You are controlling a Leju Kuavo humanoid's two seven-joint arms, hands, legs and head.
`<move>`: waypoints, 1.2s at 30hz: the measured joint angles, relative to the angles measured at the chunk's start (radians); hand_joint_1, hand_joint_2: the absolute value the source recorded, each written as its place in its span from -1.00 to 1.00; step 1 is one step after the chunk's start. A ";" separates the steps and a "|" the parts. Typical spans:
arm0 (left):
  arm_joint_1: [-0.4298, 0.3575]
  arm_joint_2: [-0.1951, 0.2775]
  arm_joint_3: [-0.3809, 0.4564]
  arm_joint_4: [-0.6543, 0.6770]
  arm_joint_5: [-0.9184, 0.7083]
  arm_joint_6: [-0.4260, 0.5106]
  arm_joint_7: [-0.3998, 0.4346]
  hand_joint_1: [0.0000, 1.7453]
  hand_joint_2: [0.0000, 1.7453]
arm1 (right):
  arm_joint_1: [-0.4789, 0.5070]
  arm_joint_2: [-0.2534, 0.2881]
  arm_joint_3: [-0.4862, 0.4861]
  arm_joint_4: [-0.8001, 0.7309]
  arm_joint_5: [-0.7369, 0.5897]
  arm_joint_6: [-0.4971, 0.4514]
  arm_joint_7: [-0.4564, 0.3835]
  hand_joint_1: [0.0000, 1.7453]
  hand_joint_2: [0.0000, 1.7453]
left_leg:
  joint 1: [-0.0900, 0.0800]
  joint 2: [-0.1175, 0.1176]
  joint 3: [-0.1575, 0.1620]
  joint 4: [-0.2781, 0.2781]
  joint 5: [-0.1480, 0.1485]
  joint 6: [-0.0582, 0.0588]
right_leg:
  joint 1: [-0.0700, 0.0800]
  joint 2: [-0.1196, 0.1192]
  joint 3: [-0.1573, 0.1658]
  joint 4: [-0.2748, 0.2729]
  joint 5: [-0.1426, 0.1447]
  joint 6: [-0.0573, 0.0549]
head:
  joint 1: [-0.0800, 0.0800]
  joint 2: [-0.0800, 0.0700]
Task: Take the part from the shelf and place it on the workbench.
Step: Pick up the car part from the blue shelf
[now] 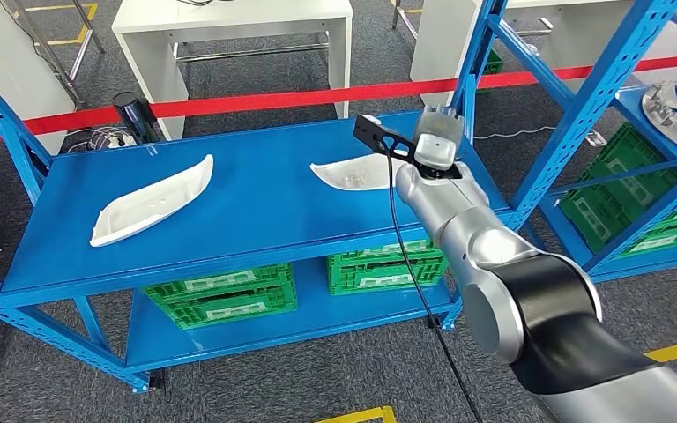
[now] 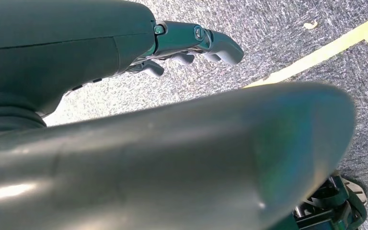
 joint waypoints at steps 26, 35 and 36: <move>-0.001 0.000 -0.001 0.000 -0.006 0.000 0.015 -1.00 -1.00 | 0.060 -0.008 -0.015 0.003 -0.005 -0.012 -0.014 -1.00 1.00 | 0.000 0.000 0.000 0.000 0.000 0.000 | 0.000 0.000 0.000 0.000 0.000 0.000 | 0.000 0.000; -0.001 0.001 -0.005 0.000 -0.015 0.000 0.013 -1.00 -1.00 | 0.073 -0.008 -0.018 0.003 -0.003 -0.020 -0.014 -1.00 1.00 | -0.007 0.000 0.000 0.004 -0.004 0.007 | -0.007 0.000 0.001 -0.001 -0.001 0.009 | 0.000 0.000; -0.001 0.001 -0.006 -0.001 -0.016 0.000 0.013 -1.00 -1.00 | 0.075 -0.008 -0.019 0.003 -0.003 -0.021 -0.014 -1.00 1.00 | -0.009 0.000 0.000 0.004 -0.005 0.009 | -0.008 0.000 0.002 -0.002 -0.001 0.012 | 0.000 0.000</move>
